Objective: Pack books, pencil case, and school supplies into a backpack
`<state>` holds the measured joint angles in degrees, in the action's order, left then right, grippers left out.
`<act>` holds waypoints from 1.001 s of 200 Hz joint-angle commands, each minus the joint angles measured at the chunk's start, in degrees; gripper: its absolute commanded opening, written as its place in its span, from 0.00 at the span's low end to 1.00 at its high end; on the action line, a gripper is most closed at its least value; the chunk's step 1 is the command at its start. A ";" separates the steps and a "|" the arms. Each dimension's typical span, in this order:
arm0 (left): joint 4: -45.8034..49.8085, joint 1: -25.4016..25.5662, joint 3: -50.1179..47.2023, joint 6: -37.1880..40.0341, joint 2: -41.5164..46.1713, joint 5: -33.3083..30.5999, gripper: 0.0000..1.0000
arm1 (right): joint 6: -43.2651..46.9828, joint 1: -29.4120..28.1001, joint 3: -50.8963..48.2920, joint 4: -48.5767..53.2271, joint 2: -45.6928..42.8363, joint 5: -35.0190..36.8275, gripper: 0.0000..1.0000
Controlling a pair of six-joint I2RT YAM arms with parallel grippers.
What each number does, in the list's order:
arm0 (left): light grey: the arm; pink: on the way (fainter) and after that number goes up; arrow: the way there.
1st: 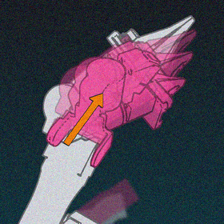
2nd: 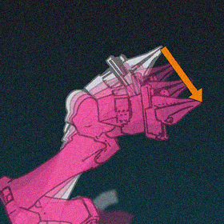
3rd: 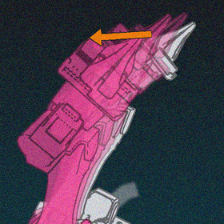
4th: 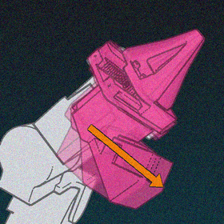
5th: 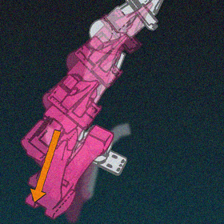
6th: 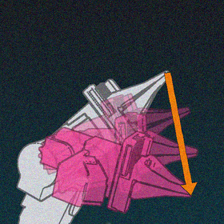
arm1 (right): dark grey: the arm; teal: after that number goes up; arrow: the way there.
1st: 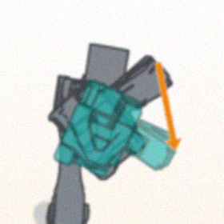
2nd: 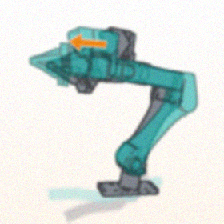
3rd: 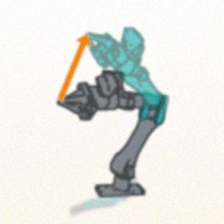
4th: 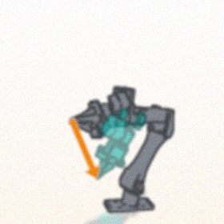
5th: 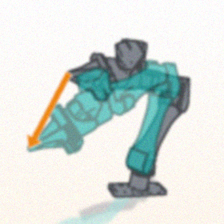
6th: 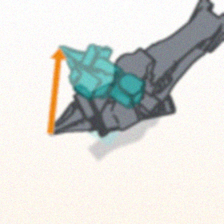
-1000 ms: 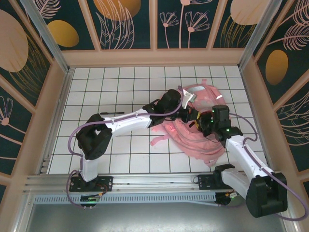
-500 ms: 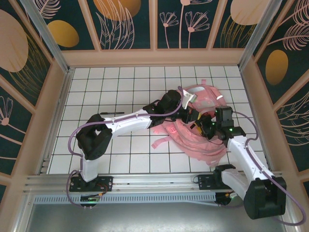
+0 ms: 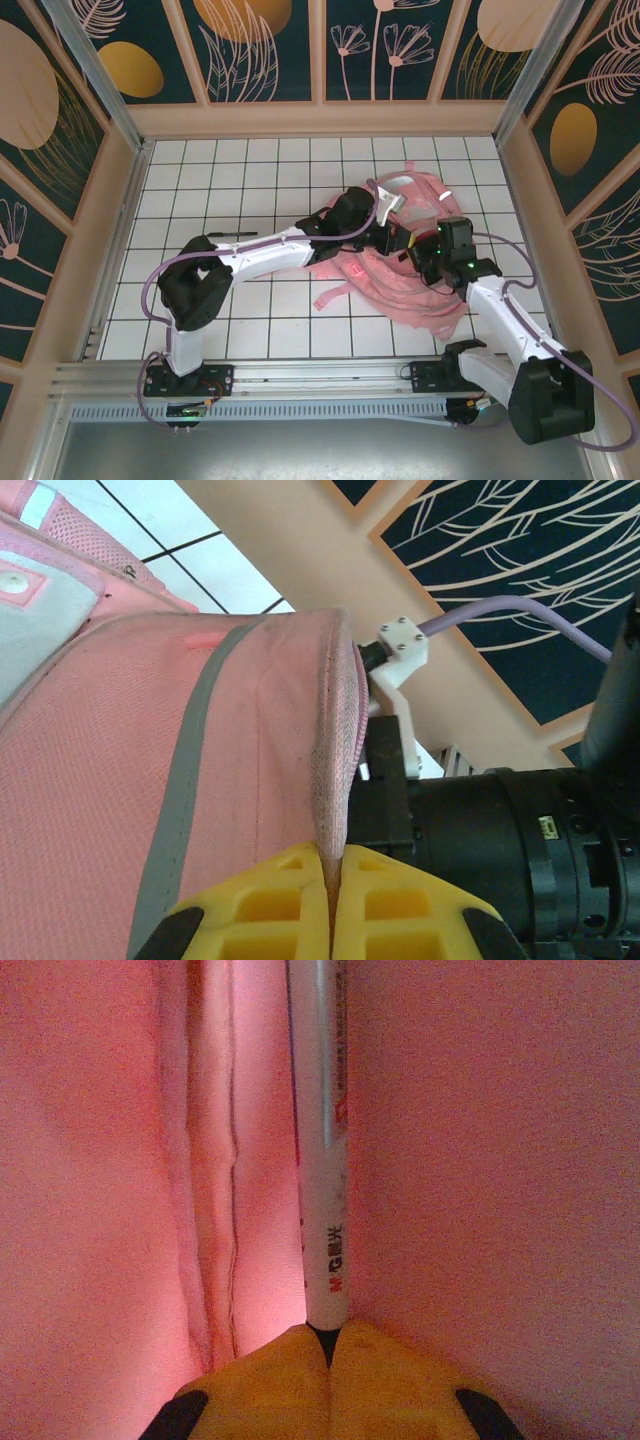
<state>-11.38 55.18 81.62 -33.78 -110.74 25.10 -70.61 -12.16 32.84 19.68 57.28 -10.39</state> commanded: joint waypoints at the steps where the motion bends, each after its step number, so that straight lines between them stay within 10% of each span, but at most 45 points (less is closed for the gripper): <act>1: -6.62 0.42 -0.20 -0.92 3.47 2.07 0.00 | -7.56 -0.47 0.92 3.99 -1.40 9.07 0.02; 45: -8.10 0.43 -0.57 -1.98 2.91 2.88 0.00 | -12.88 -2.24 -0.74 -9.10 0.98 8.82 0.06; 71: -8.56 0.41 -0.83 -2.17 2.85 2.59 0.00 | -11.65 -2.60 -0.69 -15.90 1.28 5.39 0.32; 124: -6.85 -0.16 -0.94 -0.02 3.03 0.94 0.00 | -0.14 -2.48 3.08 7.37 -10.18 5.22 0.41; 200: 6.10 -2.09 2.23 10.45 8.53 -4.37 0.32 | 9.97 -1.87 14.22 41.89 -23.37 16.18 0.45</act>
<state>-9.78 53.49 81.12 -28.56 -106.45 22.55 -65.32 -14.31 40.10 46.39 34.13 -1.06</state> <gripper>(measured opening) 0.283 0.443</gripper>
